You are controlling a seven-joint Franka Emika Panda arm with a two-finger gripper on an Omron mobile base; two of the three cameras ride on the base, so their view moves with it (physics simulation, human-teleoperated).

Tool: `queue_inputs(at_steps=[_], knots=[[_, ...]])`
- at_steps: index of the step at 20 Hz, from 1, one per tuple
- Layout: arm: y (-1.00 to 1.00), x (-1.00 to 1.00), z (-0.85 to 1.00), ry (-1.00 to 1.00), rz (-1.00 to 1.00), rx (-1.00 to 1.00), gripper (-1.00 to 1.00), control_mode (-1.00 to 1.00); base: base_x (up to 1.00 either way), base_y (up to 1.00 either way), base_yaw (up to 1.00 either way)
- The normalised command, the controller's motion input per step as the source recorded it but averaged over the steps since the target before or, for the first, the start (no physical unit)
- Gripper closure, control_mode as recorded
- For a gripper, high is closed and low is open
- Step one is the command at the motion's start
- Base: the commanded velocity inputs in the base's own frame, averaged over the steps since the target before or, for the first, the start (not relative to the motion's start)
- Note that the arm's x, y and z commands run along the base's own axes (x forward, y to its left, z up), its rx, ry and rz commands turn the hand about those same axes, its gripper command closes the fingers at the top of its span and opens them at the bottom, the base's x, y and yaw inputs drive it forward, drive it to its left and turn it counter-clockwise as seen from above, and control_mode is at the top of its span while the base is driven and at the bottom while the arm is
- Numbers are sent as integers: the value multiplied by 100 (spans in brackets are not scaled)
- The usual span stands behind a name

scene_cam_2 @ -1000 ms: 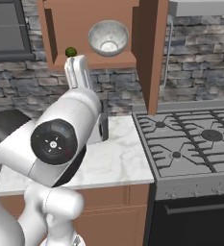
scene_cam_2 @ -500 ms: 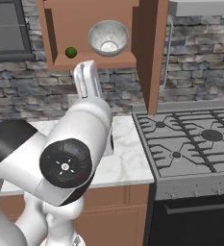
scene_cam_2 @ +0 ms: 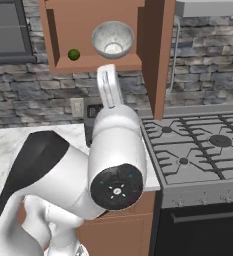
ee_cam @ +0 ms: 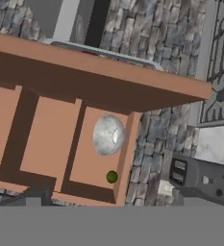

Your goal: Pick the mug and place it in the sink. Pick the bowl and place it in the open cabinet and then close the cabinet.

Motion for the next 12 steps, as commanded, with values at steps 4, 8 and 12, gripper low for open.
queue_inputs(at_steps=[4,8,12], knots=[[-26,12,0,-12,21,0,-100,-100,0,0,0],[-13,39,-2,-11,21,-1,-100,-100,0,0,0],[-23,37,-1,-4,20,0,-100,-100,0,0,0]])
